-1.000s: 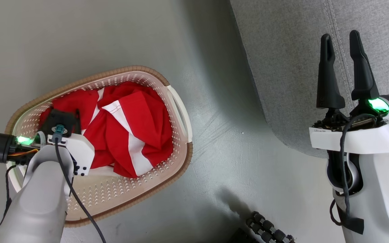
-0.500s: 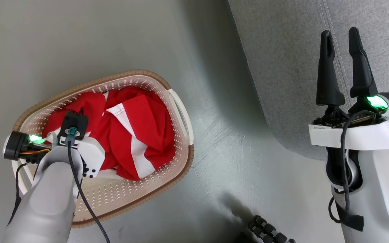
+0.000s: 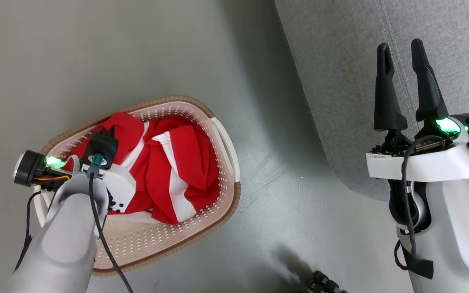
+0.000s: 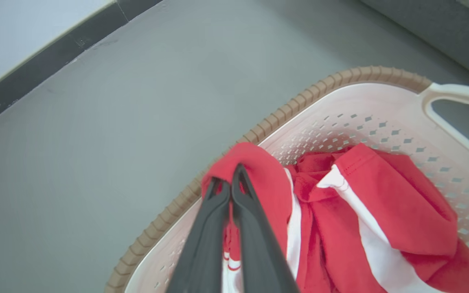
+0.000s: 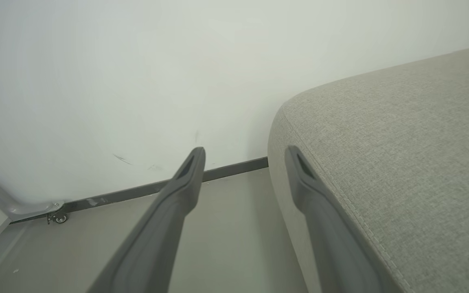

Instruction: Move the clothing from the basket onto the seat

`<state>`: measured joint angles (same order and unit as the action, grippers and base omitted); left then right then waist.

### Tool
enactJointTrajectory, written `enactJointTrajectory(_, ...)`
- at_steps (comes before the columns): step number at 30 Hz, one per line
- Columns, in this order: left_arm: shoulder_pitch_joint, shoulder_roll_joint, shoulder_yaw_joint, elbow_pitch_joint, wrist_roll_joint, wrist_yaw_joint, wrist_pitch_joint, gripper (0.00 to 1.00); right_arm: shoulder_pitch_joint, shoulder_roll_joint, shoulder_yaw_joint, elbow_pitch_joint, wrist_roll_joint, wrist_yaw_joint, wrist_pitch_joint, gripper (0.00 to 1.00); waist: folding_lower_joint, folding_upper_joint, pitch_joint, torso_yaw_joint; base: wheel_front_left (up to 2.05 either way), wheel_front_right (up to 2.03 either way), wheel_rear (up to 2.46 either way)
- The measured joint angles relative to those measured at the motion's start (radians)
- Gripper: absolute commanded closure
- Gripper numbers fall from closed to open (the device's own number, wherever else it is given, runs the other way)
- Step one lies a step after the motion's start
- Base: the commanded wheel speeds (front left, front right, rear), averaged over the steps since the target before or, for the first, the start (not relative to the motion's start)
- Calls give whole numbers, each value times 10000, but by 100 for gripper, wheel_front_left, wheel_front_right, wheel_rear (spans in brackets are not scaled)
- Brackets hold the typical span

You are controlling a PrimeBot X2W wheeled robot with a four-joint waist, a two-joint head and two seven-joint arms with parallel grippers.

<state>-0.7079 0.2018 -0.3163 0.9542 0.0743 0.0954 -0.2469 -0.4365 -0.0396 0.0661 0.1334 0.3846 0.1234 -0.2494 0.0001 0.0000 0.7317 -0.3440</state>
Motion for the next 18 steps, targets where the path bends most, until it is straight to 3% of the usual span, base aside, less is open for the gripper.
enactJointTrajectory(18,1319,-140,86,-3595,-556,-75,0,100,24,-40,-111,462,-876,0,0,0,0,0,-1214,613,0,0,0)
